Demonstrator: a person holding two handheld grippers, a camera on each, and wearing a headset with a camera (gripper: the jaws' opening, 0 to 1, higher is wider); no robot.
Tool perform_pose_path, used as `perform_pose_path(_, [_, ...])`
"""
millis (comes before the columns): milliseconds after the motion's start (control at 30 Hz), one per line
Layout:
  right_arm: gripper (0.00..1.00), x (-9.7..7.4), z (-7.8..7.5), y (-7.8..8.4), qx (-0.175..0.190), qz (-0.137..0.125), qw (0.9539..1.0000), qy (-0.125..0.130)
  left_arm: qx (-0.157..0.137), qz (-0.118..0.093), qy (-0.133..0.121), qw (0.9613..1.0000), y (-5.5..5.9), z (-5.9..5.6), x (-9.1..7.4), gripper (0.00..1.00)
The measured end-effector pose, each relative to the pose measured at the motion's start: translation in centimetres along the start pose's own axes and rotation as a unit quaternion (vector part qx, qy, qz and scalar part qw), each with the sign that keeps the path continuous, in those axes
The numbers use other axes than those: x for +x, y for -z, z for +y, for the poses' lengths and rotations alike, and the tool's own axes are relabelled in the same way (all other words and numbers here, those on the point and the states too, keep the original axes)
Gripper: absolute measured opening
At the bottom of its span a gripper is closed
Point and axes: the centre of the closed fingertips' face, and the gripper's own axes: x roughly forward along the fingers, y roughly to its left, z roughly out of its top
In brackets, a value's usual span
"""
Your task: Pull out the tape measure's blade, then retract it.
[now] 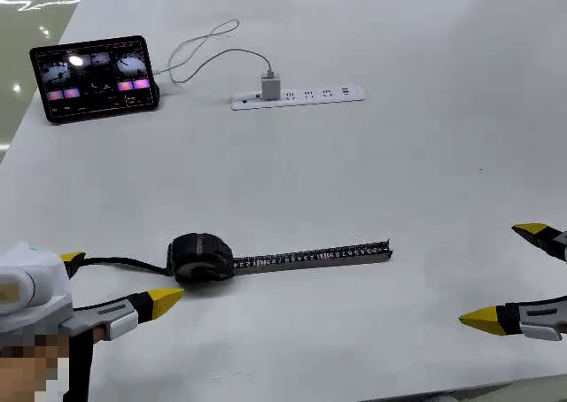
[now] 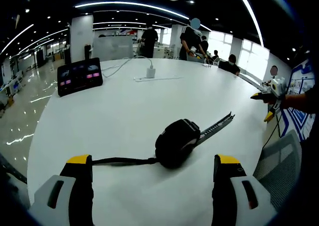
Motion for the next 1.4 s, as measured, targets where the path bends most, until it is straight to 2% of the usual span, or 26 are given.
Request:
perform_pose_path(200, [0.99, 0.2, -0.8, -1.2, -0.019, 0.005, 0.9998, -0.010, 0.008, -0.015, -0.016, 0.9997, -0.7, -0.4, 0.5, 0.99])
perform_pose_path(300, [0.99, 0.3, -1.0, -1.9, -0.024, 0.006, 0.9996, -0.016, 0.018, -0.010, -0.027, 0.9994, -0.7, -0.4, 0.8, 0.99])
perform_pose_path(500, [0.99, 1.1, -0.6, -2.4, -0.044, 0.021, 0.9978, -0.046, 0.006, -0.002, -0.029, 0.9996, -0.4, -1.1, 1.7, 0.99])
perform_pose_path(633, [0.99, 1.7, -0.1, -2.5, -0.060, 0.037, 0.9953, -0.066, 0.001, -0.007, -0.037, 0.9993, -0.7, -1.6, 2.1, 0.99])
perform_pose_path(767, [0.99, 2.2, 0.0, -3.2, -0.076, 0.039, 0.9934, -0.077, 0.004, -0.002, -0.033, 0.9994, -0.7, -2.4, 2.7, 0.99])
perform_pose_path(833, [0.99, 2.4, 0.0, -3.4, -0.084, 0.043, 0.9922, -0.082, 0.012, 0.002, -0.040, 0.9991, -0.6, -2.3, 3.0, 0.99])
perform_pose_path(967, [0.99, 3.1, 0.0, -3.9, -0.098, 0.052, 0.9895, -0.093, 0.005, 0.004, -0.043, 0.9991, -0.5, -2.1, 3.8, 0.99])
perform_pose_path(1033, [0.99, 3.4, -0.1, -4.2, -0.108, 0.051, 0.9882, -0.096, 0.016, 0.002, -0.063, 0.9979, -0.7, -1.7, 3.9, 0.99])
perform_pose_path(1100, [0.99, 3.6, -0.1, -4.5, -0.118, 0.051, 0.9867, -0.100, 0.008, -0.002, -0.070, 0.9975, -0.9, -1.6, 4.1, 0.99])
perform_pose_path(1200, [0.99, 4.0, -0.1, -4.9, -0.132, 0.049, 0.9842, -0.107, -0.004, -0.008, -0.077, 0.9970, -1.1, -1.7, 4.5, 0.99])
perform_pose_path(1267, [0.99, 4.5, -0.1, -4.9, -0.136, 0.054, 0.9824, -0.116, 0.005, -0.008, -0.086, 0.9963, -1.2, -1.9, 4.9, 0.99])
perform_pose_path(1400, [0.99, 5.2, -0.2, -5.1, -0.148, 0.058, 0.9793, -0.126, 0.008, -0.016, -0.081, 0.9965, -1.8, -2.6, 5.5, 0.99])
